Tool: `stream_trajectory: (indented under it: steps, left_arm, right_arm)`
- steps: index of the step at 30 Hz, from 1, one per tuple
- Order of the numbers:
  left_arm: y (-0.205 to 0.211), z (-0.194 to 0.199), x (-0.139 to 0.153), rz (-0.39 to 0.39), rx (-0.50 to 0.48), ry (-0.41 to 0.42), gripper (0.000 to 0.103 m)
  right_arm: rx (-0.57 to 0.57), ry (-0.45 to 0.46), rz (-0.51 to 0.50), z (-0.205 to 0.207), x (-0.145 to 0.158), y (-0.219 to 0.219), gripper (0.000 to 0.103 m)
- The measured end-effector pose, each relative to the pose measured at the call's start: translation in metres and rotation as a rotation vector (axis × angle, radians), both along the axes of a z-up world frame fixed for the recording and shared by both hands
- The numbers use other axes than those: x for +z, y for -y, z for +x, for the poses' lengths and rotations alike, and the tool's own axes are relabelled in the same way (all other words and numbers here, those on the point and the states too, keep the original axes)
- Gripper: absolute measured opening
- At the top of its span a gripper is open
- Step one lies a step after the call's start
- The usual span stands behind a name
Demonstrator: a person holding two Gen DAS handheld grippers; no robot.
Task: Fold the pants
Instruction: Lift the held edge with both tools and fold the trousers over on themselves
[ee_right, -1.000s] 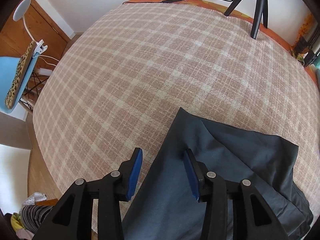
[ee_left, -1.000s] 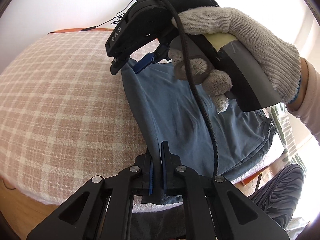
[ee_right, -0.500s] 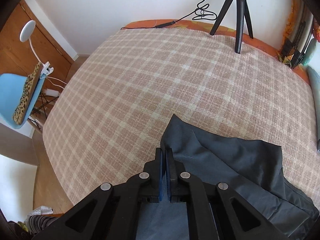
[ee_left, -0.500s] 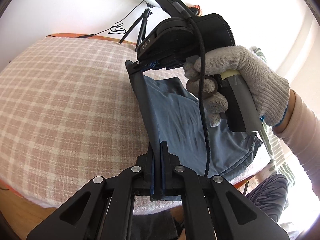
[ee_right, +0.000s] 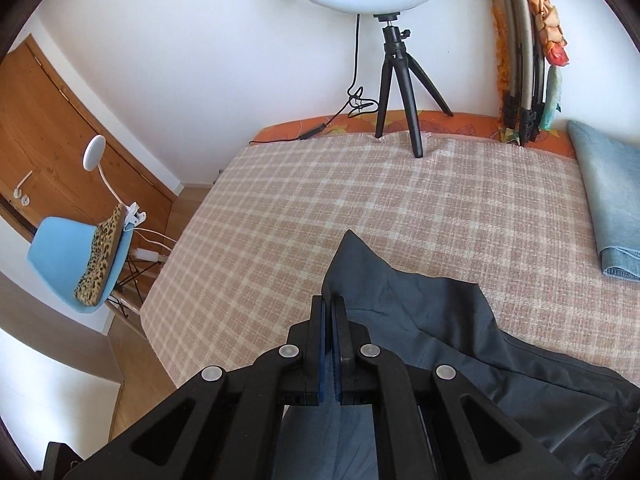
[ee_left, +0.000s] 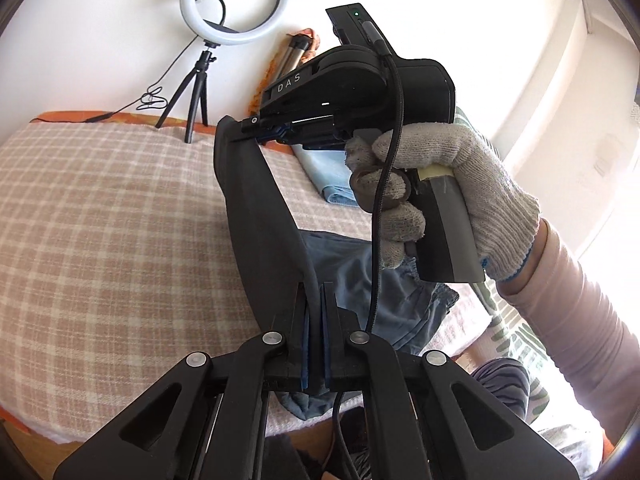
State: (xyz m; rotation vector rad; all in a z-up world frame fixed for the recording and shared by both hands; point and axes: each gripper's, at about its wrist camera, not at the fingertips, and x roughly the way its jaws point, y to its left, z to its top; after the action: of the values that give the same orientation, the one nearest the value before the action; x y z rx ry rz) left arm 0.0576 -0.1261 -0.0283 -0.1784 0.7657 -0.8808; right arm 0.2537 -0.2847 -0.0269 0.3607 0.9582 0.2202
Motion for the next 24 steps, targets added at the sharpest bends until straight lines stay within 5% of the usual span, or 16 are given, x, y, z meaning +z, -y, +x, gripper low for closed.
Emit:
stream_trajectory:
  steps: [13,24]
  left_arm:
    - [0.098,-0.029,0.041,-0.021,-0.196,0.08,0.003]
    - [0.191,-0.058,0.028,-0.005,-0.36,0.046,0.003]
  right_arm:
    - [-0.157,0.103,0.028,-0.074,0.044,0.125,0.0]
    - [-0.327,0.078,0.033,-0.137,0.03,0.243,0.0]
